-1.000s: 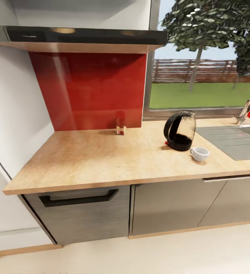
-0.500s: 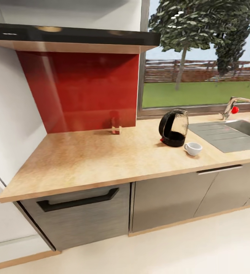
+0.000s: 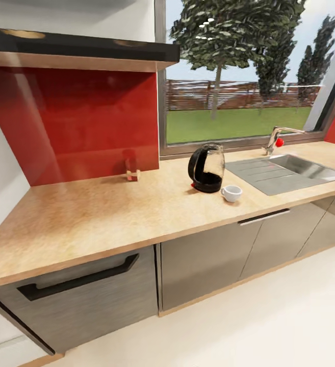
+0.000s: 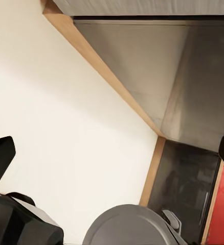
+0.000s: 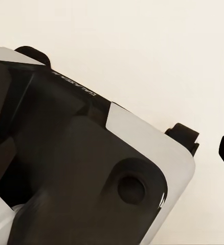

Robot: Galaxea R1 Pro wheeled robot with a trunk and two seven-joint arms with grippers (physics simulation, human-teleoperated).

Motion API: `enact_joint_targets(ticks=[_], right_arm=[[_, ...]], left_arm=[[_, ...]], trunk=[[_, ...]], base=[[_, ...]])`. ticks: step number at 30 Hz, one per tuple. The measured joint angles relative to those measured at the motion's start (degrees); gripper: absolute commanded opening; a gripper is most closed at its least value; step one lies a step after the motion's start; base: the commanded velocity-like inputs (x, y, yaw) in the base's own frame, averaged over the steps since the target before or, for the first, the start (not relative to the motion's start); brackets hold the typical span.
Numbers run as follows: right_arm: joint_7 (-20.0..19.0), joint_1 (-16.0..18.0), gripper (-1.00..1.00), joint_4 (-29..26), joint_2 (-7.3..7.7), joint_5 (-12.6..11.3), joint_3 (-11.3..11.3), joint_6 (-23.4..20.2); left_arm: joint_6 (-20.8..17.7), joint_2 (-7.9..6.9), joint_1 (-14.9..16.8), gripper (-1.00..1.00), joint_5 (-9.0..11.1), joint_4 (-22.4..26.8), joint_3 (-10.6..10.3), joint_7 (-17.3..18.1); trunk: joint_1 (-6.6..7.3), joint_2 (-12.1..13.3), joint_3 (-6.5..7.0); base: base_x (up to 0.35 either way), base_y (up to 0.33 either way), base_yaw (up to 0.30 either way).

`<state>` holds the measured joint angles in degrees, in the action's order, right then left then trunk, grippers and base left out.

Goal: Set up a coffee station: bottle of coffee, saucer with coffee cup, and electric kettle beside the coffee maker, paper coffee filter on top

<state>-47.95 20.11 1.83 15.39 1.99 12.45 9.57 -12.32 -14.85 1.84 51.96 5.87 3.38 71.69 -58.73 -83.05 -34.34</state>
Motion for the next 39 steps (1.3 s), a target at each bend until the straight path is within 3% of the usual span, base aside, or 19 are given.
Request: enact_joint_targets(ticks=[12, 15, 17, 18, 19, 23, 24, 25, 26, 28, 31, 32, 34, 36, 38, 39], right_arm=[[-0.18, 0.02, 1.0, 0.02, -0.01, -0.07, 0.02, 0.06], [0.12, 0.02, 1.0, 0.02, -0.01, -0.12, 0.02, 0.13], [1.35, 0.02, 1.0, 0.04, -0.01, -0.18, -0.08, 0.13], [8.38, 0.02, 1.0, 0.14, 0.17, -0.45, -0.42, 0.07], [9.18, 0.01, 1.0, 0.17, 0.19, -0.44, -0.39, 0.09], [10.81, 0.01, 1.0, 0.27, 0.33, -0.46, -0.42, 0.15], [11.09, 0.01, 1.0, 0.29, 0.37, -0.47, -0.43, 0.16], [11.2, 0.01, 1.0, 0.3, 0.38, -0.47, -0.43, 0.16], [11.34, 0.01, 1.0, 0.32, 0.45, -0.47, -0.44, 0.16], [11.56, 0.01, 1.0, 0.35, 1.09, -0.5, -0.47, 0.22], [11.64, 0.01, 1.0, 0.4, 2.17, -0.53, -0.47, 0.82], [11.71, 0.0, 1.0, 0.42, 2.47, -0.52, -0.47, 1.94], [13.01, -0.23, 1.0, 0.52, 2.77, -0.5, -0.41, 5.04], [15.57, -0.72, 1.0, 0.56, 2.9, -0.48, -0.37, 6.98], [16.54, -0.87, 1.0, 0.57, 2.94, -0.51, -0.39, 7.51], [17.15, -1.0, 1.0, 0.58, 2.99, -0.54, -0.4, 7.84]], left_arm=[[0.14, 0.07, -0.02, 1.0, -0.03, 0.04, -0.52, -0.01], [2.23, 0.23, -0.02, 1.0, -0.22, 0.63, -0.8, -0.01], [2.41, 0.52, -0.01, 1.0, -0.27, 4.13, -0.86, -0.01], [1.96, 3.26, -0.05, 1.0, -0.75, 9.77, -2.72, -3.2], [1.89, 4.31, 0.14, 1.0, -0.75, 19.41, -3.22, -4.69], [-0.06, 7.73, -0.01, 1.0, -1.13, 33.75, -8.36, -14.31], [-1.98, 8.96, 0.0, 1.0, -1.1, 39.33, -11.03, -18.49], [-3.08, 9.73, -0.02, 1.0, -1.12, 42.62, -12.24, -20.79], [-5.65, 11.28, -0.01, 1.0, -1.07, 48.7, -14.05, -26.05], [-12.44, 15.85, 0.48, 1.0, -0.95, 61.66, -16.43, -38.47], [-18.06, 20.45, 3.94, 1.0, -0.97, 67.71, -17.17, -45.18], [-19.87, 22.11, 6.83, 1.0, -1.04, 69.05, -17.72, -46.85], [-21.97, 24.2, 14.38, 1.0, -2.18, 70.49, -21.42, -48.78], [-22.84, 24.83, 22.39, 1.0, -3.32, 71.03, -24.64, -49.94], [-23.06, 24.83, 26.19, 1.0, -3.67, 71.19, -25.47, -51.48], [-23.25, 24.83, 29.67, 1.0, -3.76, 71.28, -25.97, -54.51]], trunk=[[0.0, 0.0, 0.0], [0.0, 0.0, 0.0], [0.0, 0.0, 0.0], [0.0, 0.0, -0.01], [0.0, 0.0, 0.01], [0.0, 0.0, 0.0], [0.0, 0.0, 0.01], [0.0, 0.0, 0.0], [0.0, 0.0, 0.01], [0.0, 0.0, 0.01], [0.0, 0.0, 0.01], [0.0, 0.0, 0.01], [0.0, 0.0, 0.01], [0.0, 0.0, 0.01], [0.0, 0.0, 0.01], [0.0, 0.0, 0.01]], base=[[0.0, 0.0, -0.115], [0.0, 0.0, -0.001], [0.0, 0.0, 0.0], [0.0, 0.0, 0.0], [0.0, 0.0, 0.0], [0.0, 0.0, 0.0], [0.0, 0.0, 0.0], [0.0, 0.0, 0.0], [0.0, 0.0, 0.0], [0.0, 0.0, 0.0], [0.0, 0.0, 0.0], [0.0, 0.0, 0.0], [0.0, 0.0, 0.0], [0.0, 0.0, 0.0], [0.0, 0.0, 0.0], [0.0, 0.0, 0.0]])
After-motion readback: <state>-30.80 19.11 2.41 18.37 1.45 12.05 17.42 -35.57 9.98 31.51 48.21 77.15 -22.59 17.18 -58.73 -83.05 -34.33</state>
